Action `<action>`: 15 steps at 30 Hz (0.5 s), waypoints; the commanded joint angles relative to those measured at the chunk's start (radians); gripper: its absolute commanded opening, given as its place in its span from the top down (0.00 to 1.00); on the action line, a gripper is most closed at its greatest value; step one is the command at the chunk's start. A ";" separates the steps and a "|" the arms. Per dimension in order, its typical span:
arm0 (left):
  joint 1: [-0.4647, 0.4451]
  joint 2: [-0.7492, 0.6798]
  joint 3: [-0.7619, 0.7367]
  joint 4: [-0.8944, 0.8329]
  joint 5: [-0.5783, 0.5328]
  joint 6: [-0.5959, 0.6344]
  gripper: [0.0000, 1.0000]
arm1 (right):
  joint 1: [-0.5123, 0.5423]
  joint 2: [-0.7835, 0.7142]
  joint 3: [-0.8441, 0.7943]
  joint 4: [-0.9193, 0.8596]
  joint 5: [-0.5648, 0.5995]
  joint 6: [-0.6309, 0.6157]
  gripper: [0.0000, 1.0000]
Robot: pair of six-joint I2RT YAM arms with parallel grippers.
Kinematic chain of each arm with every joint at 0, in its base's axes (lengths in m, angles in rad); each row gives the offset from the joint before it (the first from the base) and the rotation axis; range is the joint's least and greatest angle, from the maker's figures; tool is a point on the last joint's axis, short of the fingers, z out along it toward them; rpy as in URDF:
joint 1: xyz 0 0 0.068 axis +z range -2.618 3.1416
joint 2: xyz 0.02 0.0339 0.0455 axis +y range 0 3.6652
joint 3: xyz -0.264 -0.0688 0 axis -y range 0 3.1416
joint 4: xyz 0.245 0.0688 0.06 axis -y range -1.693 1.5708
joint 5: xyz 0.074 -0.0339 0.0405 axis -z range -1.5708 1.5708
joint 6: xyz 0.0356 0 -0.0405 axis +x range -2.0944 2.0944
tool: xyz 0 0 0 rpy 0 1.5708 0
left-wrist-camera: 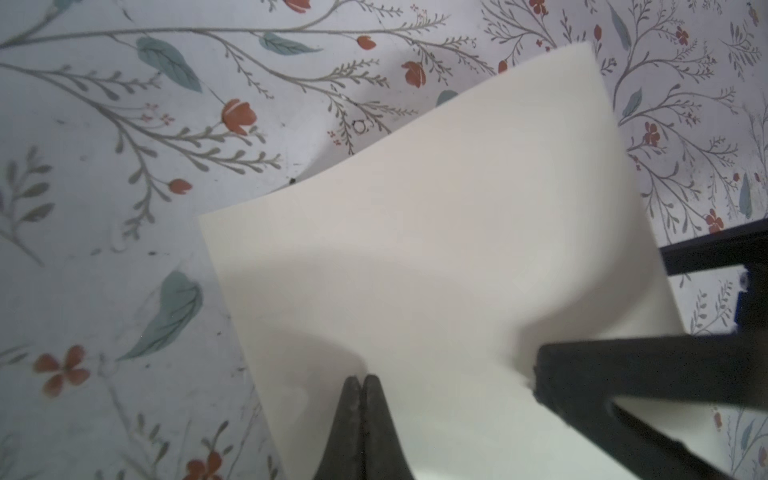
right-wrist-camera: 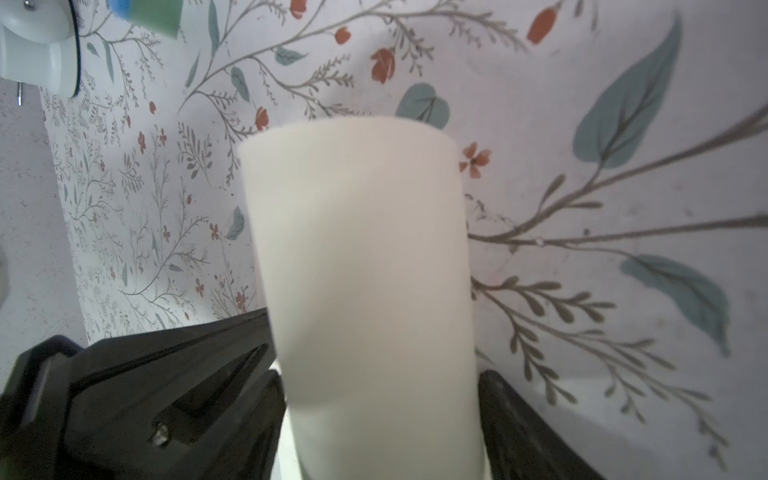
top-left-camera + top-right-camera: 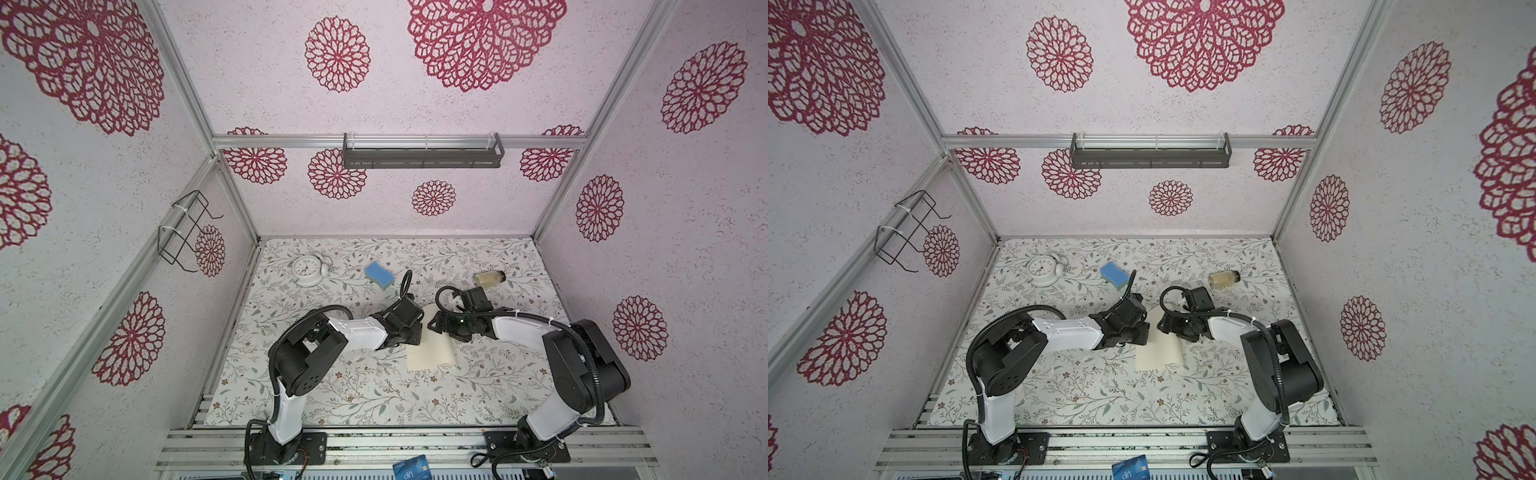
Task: Fold a paper plane with a square sheet of paper (fold left side to right side)
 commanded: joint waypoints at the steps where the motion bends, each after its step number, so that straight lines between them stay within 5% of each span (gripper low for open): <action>1: -0.020 0.030 -0.046 -0.071 0.002 -0.017 1.00 | 0.001 -0.010 0.023 -0.037 -0.012 0.008 0.23; 7: -0.020 0.025 -0.054 -0.063 0.003 -0.018 1.00 | 0.002 -0.016 0.014 -0.039 0.012 -0.004 0.26; 11: -0.019 -0.001 -0.055 -0.068 -0.012 -0.010 1.00 | -0.001 -0.020 0.019 -0.030 -0.009 -0.015 0.37; 13: -0.011 -0.076 -0.060 -0.078 -0.041 -0.004 0.91 | -0.001 -0.027 0.029 -0.030 -0.028 -0.025 0.45; 15: 0.012 -0.143 -0.079 -0.071 -0.043 -0.001 0.68 | 0.000 -0.040 0.044 -0.034 -0.052 -0.038 0.53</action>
